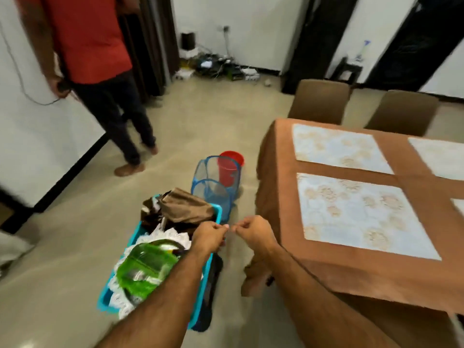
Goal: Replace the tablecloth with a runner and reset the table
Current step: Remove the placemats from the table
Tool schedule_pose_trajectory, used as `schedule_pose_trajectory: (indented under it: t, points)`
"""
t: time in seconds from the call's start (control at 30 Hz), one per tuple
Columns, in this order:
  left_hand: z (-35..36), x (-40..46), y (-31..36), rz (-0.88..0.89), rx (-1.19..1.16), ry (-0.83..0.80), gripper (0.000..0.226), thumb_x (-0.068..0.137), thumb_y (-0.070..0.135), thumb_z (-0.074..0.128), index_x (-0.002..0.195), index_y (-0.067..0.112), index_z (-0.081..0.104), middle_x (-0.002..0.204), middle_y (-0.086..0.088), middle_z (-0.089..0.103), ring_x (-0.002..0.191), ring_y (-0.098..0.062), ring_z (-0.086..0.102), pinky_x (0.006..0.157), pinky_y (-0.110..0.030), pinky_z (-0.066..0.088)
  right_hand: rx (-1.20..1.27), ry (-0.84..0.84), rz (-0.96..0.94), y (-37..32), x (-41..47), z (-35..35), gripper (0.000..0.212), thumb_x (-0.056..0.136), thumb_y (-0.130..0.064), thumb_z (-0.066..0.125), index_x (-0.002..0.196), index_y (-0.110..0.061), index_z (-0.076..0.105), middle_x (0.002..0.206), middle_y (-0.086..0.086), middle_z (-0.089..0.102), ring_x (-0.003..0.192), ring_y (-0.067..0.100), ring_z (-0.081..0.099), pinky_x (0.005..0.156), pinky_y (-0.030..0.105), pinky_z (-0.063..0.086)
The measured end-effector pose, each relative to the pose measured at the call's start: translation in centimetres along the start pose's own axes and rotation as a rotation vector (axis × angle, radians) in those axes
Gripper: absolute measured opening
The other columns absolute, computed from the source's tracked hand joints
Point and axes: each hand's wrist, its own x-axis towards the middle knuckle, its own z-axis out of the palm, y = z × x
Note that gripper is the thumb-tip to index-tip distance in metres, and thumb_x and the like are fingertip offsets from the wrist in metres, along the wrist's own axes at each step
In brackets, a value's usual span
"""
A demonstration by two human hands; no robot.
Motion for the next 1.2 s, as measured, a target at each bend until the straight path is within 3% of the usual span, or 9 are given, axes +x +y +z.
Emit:
schedule_pose_trajectory:
  t: [0.1,0.23,0.33,0.47,0.7,0.8,0.93,1.13,1.2]
  points:
    - [5.2,-1.9,5.7,0.094,0.012,-0.108,0.026,0.098,0.025,0.057,0.073,0.015,0.058,0.071,-0.004,0.061,0.057,-0.012,0.058,0.054,-0.023,0.047,0.131,0.155,0.056,3.3,-1.9,-6.9,0.021,0.087,-0.02,0.067,0.078,-0.002,0.073,0.07,0.01,0.067,0.063,0.015,0.056,0.066,0.029,0.048]
    - [12.9,-3.8,10.4,0.17,0.044,-0.188,0.024,0.098,0.024,0.056,0.075,0.016,0.055,0.077,-0.006,0.061,0.06,-0.014,0.058,0.05,-0.024,0.046,0.246,0.293,0.184,10.2,-4.5,-13.8,0.023,0.084,-0.028,0.072,0.076,-0.006,0.071,0.075,0.012,0.07,0.07,0.024,0.068,0.065,0.036,0.055]
    - [18.0,-4.0,11.6,0.165,0.06,-0.2,0.025,0.097,0.024,0.058,0.075,0.015,0.054,0.073,-0.004,0.058,0.059,-0.015,0.056,0.053,-0.025,0.045,0.445,0.322,0.295,15.5,-6.0,-17.0,0.03,0.087,-0.031,0.072,0.087,-0.001,0.067,0.087,0.018,0.07,0.07,0.02,0.069,0.056,0.03,0.053]
    - [22.7,-3.6,12.0,0.103,0.11,-0.248,0.019,0.096,0.028,0.06,0.086,0.013,0.054,0.081,-0.005,0.058,0.072,-0.017,0.057,0.065,-0.031,0.05,0.671,0.34,0.427,21.0,-7.9,-20.0,0.023,0.09,-0.026,0.07,0.091,-0.004,0.063,0.089,0.016,0.067,0.072,0.023,0.066,0.059,0.033,0.054]
    - [25.9,0.9,14.0,0.04,0.169,-0.268,0.029,0.096,0.023,0.061,0.116,0.003,0.053,0.106,-0.011,0.057,0.103,-0.029,0.06,0.081,-0.037,0.05,0.902,0.339,0.608,26.0,-5.3,-20.8,0.033,0.091,-0.024,0.069,0.112,-0.002,0.054,0.095,0.016,0.066,0.08,0.027,0.068,0.069,0.039,0.059]
    - [26.3,3.4,14.6,0.047,0.256,-0.293,0.019,0.096,0.025,0.062,0.102,0.008,0.056,0.105,-0.01,0.062,0.088,-0.023,0.059,0.076,-0.035,0.048,1.012,0.37,0.705,26.9,-3.5,-20.3,0.05,0.09,-0.022,0.07,0.129,0.003,0.051,0.104,0.022,0.062,0.091,0.034,0.067,0.077,0.045,0.06]
    - [26.5,7.0,15.1,-0.026,0.245,-0.303,0.019,0.095,0.023,0.063,0.099,0.005,0.06,0.08,-0.003,0.06,0.066,-0.018,0.052,0.062,-0.031,0.042,1.156,0.421,0.82,27.4,-0.9,-19.7,0.061,0.089,-0.023,0.071,0.137,0.003,0.046,0.122,0.028,0.056,0.096,0.037,0.062,0.081,0.046,0.058]
    - [28.8,10.0,14.7,-0.137,0.167,-0.334,0.037,0.097,0.013,0.06,0.129,-0.004,0.055,0.124,-0.017,0.063,0.112,-0.037,0.061,0.074,-0.037,0.048,1.265,0.458,0.947,27.9,1.5,-18.5,0.066,0.089,-0.025,0.071,0.143,-0.004,0.04,0.138,0.027,0.047,0.115,0.04,0.057,0.091,0.047,0.054]
    - [29.4,10.2,14.7,-0.165,0.165,-0.288,0.035,0.096,0.01,0.061,0.125,-0.008,0.058,0.118,-0.021,0.066,0.104,-0.037,0.063,0.069,-0.036,0.047,1.297,0.469,0.98,28.5,1.8,-18.4,0.066,0.089,-0.024,0.071,0.143,-0.003,0.039,0.135,0.028,0.048,0.105,0.039,0.058,0.091,0.048,0.054]
